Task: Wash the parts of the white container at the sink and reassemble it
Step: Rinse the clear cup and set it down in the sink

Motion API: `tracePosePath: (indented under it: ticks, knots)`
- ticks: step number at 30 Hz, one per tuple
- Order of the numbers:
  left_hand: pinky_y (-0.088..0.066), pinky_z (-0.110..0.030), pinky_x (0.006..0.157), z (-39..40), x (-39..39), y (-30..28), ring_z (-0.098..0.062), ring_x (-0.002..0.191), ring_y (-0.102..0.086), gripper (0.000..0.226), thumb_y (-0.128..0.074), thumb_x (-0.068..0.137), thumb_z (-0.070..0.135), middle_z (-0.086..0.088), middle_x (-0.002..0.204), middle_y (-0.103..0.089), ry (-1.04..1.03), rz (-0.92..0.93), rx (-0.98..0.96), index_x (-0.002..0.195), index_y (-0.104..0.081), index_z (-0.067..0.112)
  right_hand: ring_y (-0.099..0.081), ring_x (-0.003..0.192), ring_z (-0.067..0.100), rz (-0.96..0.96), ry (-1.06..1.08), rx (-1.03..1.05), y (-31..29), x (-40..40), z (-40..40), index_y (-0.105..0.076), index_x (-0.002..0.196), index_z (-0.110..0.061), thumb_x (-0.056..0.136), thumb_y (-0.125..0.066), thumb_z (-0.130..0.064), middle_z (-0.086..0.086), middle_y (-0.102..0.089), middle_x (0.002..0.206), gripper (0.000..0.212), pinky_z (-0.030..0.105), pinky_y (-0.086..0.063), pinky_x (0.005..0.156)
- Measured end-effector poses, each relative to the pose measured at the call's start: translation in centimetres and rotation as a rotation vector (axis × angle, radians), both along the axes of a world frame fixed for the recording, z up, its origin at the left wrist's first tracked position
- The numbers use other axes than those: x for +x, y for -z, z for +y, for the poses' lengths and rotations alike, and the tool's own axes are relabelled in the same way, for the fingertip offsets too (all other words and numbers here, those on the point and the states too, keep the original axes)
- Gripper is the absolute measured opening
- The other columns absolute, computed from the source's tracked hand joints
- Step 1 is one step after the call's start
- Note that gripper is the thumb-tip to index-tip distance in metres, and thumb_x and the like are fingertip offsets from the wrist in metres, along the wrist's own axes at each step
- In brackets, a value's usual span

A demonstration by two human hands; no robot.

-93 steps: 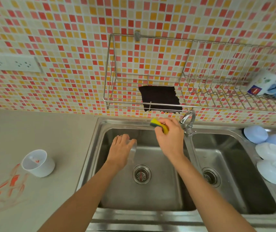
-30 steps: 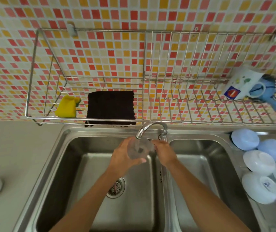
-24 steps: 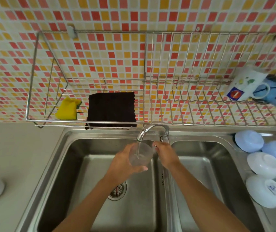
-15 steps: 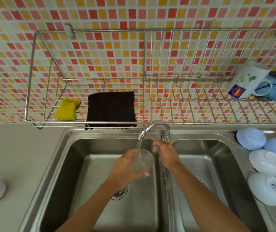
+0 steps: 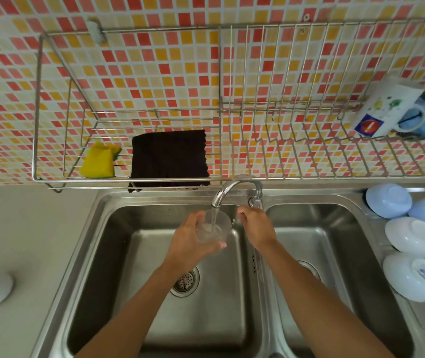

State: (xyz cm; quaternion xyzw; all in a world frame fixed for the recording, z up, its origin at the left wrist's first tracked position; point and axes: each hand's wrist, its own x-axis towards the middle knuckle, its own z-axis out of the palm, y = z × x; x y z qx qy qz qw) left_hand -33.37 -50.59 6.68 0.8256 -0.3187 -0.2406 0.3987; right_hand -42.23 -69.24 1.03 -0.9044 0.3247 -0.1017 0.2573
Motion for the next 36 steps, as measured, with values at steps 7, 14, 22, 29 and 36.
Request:
tracePosePath:
  ticks: [7, 14, 22, 29, 36]
  knots:
    - [-0.049, -0.021, 0.091, 0.6, -0.5, 0.8, -0.002, 0.112, -0.055, 0.086, -0.088, 0.054, 0.047, 0.020, 0.121, -0.055, -0.034, 0.028, -0.089, 0.127, -0.045, 0.032, -0.057, 0.063, 0.030, -0.234, 0.287, 0.127, -0.1, -1.9, 0.0, -0.053, 0.104, -0.016, 0.101, -0.040, -0.017, 0.011, -0.064, 0.074, 0.013, 0.031, -0.042, 0.059]
    - [-0.044, -0.006, 0.080, 1.5, -1.2, 1.2, 0.005, 0.108, -0.054, 0.080, -0.090, 0.058, 0.034, 0.025, 0.115, -0.053, -0.106, 0.047, -0.147, 0.123, -0.044, 0.036, -0.055, 0.064, 0.023, -0.297, 0.356, 0.186, -0.5, -1.8, 0.1, -0.052, 0.101, -0.012, 0.100, -0.041, -0.012, 0.009, -0.064, 0.079, 0.011, 0.028, -0.039, 0.060]
    - [-0.049, -0.022, 0.090, 1.8, -1.1, 1.5, -0.006, 0.108, -0.056, 0.081, -0.090, 0.057, 0.037, 0.014, 0.117, -0.056, -0.161, -0.006, -0.170, 0.124, -0.046, 0.031, -0.063, 0.087, 0.040, -0.122, 0.400, 0.117, -0.8, -1.4, 0.6, -0.058, 0.120, -0.012, 0.098, -0.038, -0.006, 0.023, -0.068, 0.094, 0.029, 0.037, -0.047, 0.070]
    - [-0.041, -0.022, 0.088, 4.7, -1.4, 1.1, -0.007, 0.104, -0.048, 0.082, -0.087, 0.060, 0.039, 0.012, 0.116, -0.046, -0.071, -0.213, -0.085, 0.129, -0.043, 0.028, -0.062, 0.095, 0.044, -0.039, 0.387, 0.102, -1.9, -2.7, 3.0, -0.035, 0.145, -0.015, 0.099, -0.038, -0.010, 0.026, -0.066, 0.102, 0.047, 0.045, -0.048, 0.078]
    - [-0.051, -0.039, 0.090, 11.0, -3.2, 4.7, -0.018, 0.104, -0.053, 0.086, -0.085, 0.061, 0.034, 0.007, 0.121, -0.038, -0.005, -0.224, 0.090, 0.135, -0.041, 0.027, -0.058, 0.117, 0.028, 0.060, 0.123, 0.161, 3.4, -9.7, 14.1, -0.041, 0.142, -0.017, 0.101, -0.038, -0.032, 0.010, -0.058, 0.130, 0.043, 0.039, -0.047, 0.098]
